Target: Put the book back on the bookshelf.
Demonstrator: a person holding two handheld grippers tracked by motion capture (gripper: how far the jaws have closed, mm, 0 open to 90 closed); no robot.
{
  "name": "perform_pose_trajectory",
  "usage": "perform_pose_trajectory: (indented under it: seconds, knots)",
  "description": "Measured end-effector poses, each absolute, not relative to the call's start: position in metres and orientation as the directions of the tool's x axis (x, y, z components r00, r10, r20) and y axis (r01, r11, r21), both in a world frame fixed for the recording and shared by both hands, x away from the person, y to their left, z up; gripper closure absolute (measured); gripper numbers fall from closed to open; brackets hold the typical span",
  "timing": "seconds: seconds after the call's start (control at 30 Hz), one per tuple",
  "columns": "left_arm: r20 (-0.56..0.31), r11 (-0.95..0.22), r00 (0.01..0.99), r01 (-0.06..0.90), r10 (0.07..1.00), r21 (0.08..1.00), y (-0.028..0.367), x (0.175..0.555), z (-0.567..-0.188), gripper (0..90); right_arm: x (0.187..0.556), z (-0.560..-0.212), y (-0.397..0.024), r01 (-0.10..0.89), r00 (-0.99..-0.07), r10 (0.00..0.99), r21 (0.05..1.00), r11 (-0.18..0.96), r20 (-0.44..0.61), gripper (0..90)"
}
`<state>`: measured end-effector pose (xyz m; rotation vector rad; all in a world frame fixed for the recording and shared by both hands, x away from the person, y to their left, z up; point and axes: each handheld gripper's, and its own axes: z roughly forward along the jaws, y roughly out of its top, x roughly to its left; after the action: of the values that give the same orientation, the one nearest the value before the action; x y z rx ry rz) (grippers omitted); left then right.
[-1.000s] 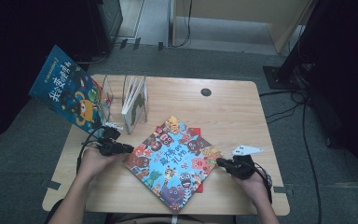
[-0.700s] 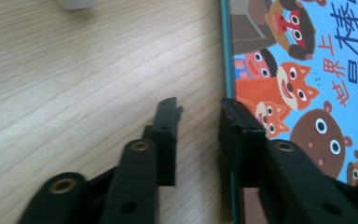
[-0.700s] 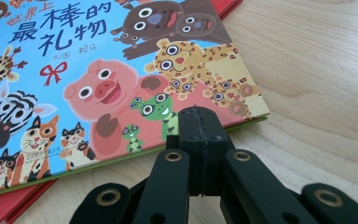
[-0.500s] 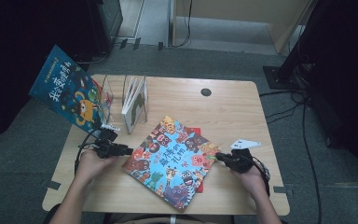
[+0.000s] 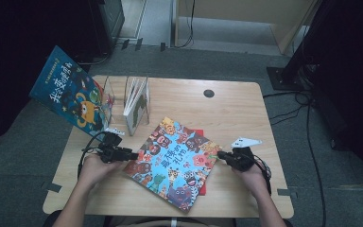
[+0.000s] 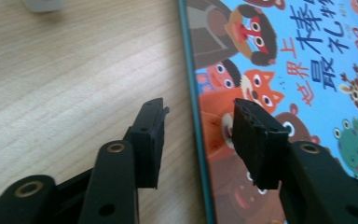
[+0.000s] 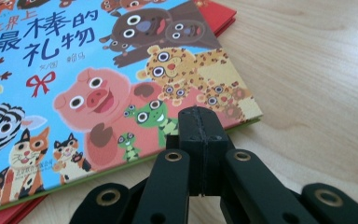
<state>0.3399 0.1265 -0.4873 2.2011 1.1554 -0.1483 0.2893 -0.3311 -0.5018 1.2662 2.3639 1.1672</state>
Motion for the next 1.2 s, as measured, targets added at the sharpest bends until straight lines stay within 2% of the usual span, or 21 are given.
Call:
perform_pose_trajectory:
  seconds: [0.23,0.8,0.93,1.0,1.2]
  knots:
    - [-0.398,-0.411,0.616,0.769,0.679,0.489,0.121,0.336,-0.488,64.5,0.295,-0.501,-0.330,0.607,-0.604,0.777,0.735,0.304,0.177,90.0]
    - [-0.404,-0.407,0.598,0.786,0.692,0.466,0.122,0.318,-0.486,64.6,0.307,-0.503,-0.325,0.606,-0.581,0.796,0.744,0.282,0.172,90.0]
    - [-0.426,-0.397,0.584,0.799,0.691,0.451,0.123,0.317,-0.489,60.0,0.310,-0.502,-0.323,0.606,-0.579,0.798,0.743,0.283,0.168,90.0]
    - [-0.381,-0.402,0.595,0.783,0.708,0.475,0.122,0.317,-0.486,59.6,0.310,-0.502,-0.323,0.611,-0.576,0.798,0.741,0.280,0.174,90.0]
    - [-0.393,-0.388,0.578,0.796,0.715,0.465,0.124,0.325,-0.489,51.7,0.306,-0.501,-0.321,0.608,-0.592,0.787,0.735,0.298,0.171,90.0]
